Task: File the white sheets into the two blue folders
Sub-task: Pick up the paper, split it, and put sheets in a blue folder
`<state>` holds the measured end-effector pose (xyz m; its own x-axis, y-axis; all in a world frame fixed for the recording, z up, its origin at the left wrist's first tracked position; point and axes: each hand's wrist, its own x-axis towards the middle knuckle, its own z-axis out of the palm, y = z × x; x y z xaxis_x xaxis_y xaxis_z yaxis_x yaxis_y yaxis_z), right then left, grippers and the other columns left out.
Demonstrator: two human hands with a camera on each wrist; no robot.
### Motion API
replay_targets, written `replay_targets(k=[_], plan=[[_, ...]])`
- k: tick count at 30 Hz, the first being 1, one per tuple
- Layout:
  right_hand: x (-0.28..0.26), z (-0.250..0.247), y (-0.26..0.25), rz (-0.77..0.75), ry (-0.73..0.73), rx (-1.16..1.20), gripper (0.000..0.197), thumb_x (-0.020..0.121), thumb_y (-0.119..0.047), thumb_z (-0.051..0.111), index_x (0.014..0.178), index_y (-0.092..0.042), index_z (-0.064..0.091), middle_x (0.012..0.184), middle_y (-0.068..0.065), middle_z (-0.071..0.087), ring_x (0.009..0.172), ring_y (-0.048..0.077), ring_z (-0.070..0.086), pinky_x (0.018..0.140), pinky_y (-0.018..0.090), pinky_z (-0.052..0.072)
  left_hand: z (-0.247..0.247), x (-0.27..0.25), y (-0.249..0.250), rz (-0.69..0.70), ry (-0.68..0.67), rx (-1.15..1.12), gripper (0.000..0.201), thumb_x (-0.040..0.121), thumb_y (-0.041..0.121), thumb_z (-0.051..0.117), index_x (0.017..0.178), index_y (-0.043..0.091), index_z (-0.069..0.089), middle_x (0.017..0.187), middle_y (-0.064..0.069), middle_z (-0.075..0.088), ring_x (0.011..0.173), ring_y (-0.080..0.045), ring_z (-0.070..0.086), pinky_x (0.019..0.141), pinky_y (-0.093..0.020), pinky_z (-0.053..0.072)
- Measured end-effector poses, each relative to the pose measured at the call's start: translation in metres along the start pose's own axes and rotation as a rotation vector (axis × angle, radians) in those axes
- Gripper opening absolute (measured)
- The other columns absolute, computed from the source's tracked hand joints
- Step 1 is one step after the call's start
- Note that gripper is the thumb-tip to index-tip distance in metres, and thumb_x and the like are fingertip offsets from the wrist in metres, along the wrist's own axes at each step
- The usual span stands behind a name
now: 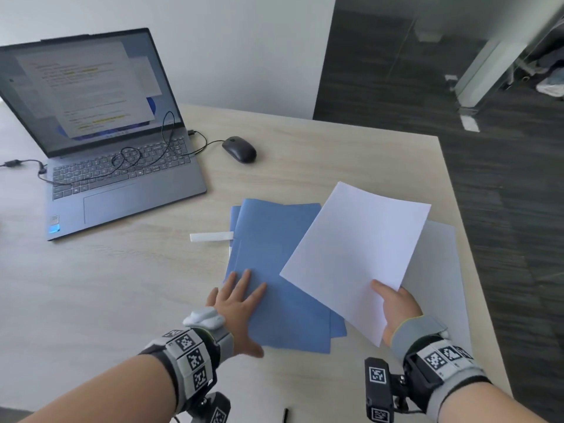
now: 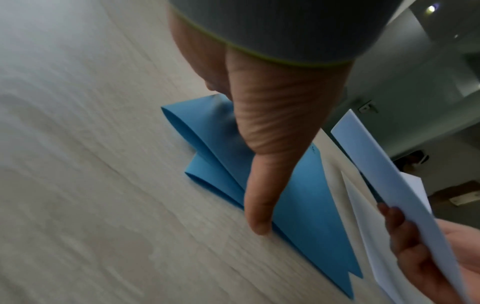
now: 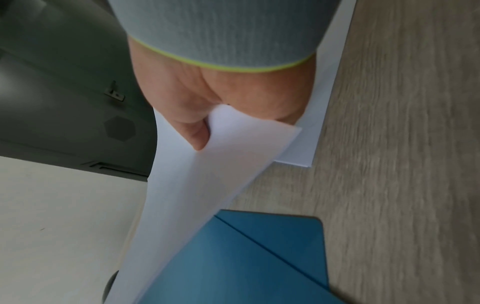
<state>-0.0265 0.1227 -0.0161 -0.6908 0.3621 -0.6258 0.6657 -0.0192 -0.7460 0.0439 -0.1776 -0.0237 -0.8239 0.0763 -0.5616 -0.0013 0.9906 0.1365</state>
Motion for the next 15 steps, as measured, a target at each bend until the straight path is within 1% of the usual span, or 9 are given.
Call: replay_targets(k=[2,5,7,8,10,11,12,14,15], plan=[[0.004,-0.002,0.001,0.017,-0.003,0.027,0.018,0.089,-0.020,0.067,0.107,-0.019,0.067,0.106,0.005,0.068,0.105,0.031,0.061,0.100,0.049,0.047,-0.001,0.004,-0.001,-0.014,0.018,0.060,0.131,0.047,0.071,0.070,0.149,0.047,-0.009,0.164,0.000,-0.019,0.150,-0.028,-0.016,0.120,-0.047,0.006],[0.008,-0.002,0.001,0.046,0.002,0.055,0.020,0.086,-0.024,0.069,0.106,-0.019,0.065,0.111,0.003,0.066,0.106,0.028,0.058,0.103,0.048,0.044,-0.009,0.009,-0.005,-0.007,0.032,0.061,0.127,0.050,0.072,0.071,0.150,0.047,-0.004,0.165,0.001,-0.014,0.151,-0.028,-0.011,0.119,-0.046,0.011],[0.009,-0.002,-0.002,0.095,0.015,0.085,0.028,0.076,-0.034,0.075,0.099,-0.021,0.068,0.114,0.003,0.067,0.107,0.030,0.059,0.104,0.055,0.043,-0.016,0.010,-0.008,-0.007,0.036,0.030,0.120,0.055,0.071,0.068,0.150,0.047,0.000,0.166,0.002,-0.007,0.152,-0.027,-0.006,0.119,-0.045,0.016],[0.010,-0.004,-0.002,0.113,0.031,0.111,0.026,0.074,-0.035,0.075,0.095,-0.021,0.067,0.114,0.004,0.067,0.106,0.030,0.059,0.104,0.056,0.042,-0.019,0.009,-0.010,-0.014,0.040,0.008,0.114,0.059,0.067,0.066,0.151,0.046,0.001,0.166,0.002,-0.003,0.152,-0.027,-0.002,0.119,-0.044,0.019],[0.015,-0.009,-0.005,0.170,0.077,0.172,0.021,0.082,-0.029,0.073,0.099,-0.018,0.064,0.106,0.004,0.064,0.100,0.027,0.057,0.098,0.046,0.043,-0.027,0.006,-0.015,-0.014,0.054,-0.075,0.104,0.069,0.048,0.064,0.152,0.042,0.001,0.166,0.000,0.000,0.152,-0.028,0.003,0.120,-0.039,0.022],[0.017,-0.013,-0.005,0.184,0.104,0.226,0.024,0.084,-0.026,0.072,0.106,-0.017,0.065,0.103,0.004,0.064,0.100,0.027,0.058,0.091,0.042,0.044,-0.031,0.004,-0.018,-0.016,0.070,-0.128,0.100,0.073,0.037,0.062,0.153,0.039,0.002,0.166,-0.001,0.000,0.152,-0.028,0.007,0.120,-0.036,0.021],[0.020,-0.015,-0.004,0.189,0.128,0.277,0.025,0.083,-0.026,0.072,0.106,-0.017,0.066,0.102,0.004,0.065,0.101,0.027,0.059,0.088,0.040,0.046,-0.034,0.002,-0.022,-0.031,0.104,-0.192,0.097,0.076,0.026,0.059,0.154,0.036,0.003,0.166,-0.002,0.001,0.151,-0.028,0.012,0.120,-0.034,0.022],[0.024,-0.019,-0.002,0.178,0.148,0.311,0.024,0.075,-0.032,0.078,0.092,-0.018,0.070,0.099,0.001,0.068,0.102,0.027,0.062,0.092,0.039,0.048,-0.034,-0.001,-0.032,-0.105,0.197,-0.362,0.091,0.079,0.009,0.054,0.155,0.031,0.009,0.166,-0.002,0.009,0.148,-0.026,0.026,0.117,-0.031,0.027],[0.029,-0.020,0.002,0.154,0.158,0.272,0.031,0.069,-0.038,0.080,0.089,-0.017,0.070,0.103,0.000,0.069,0.105,0.028,0.063,0.097,0.041,0.048,-0.033,-0.002,-0.036,-0.153,0.240,-0.463,0.088,0.080,0.005,0.052,0.155,0.030,0.014,0.164,-0.001,0.017,0.145,-0.025,0.032,0.115,-0.031,0.031]])
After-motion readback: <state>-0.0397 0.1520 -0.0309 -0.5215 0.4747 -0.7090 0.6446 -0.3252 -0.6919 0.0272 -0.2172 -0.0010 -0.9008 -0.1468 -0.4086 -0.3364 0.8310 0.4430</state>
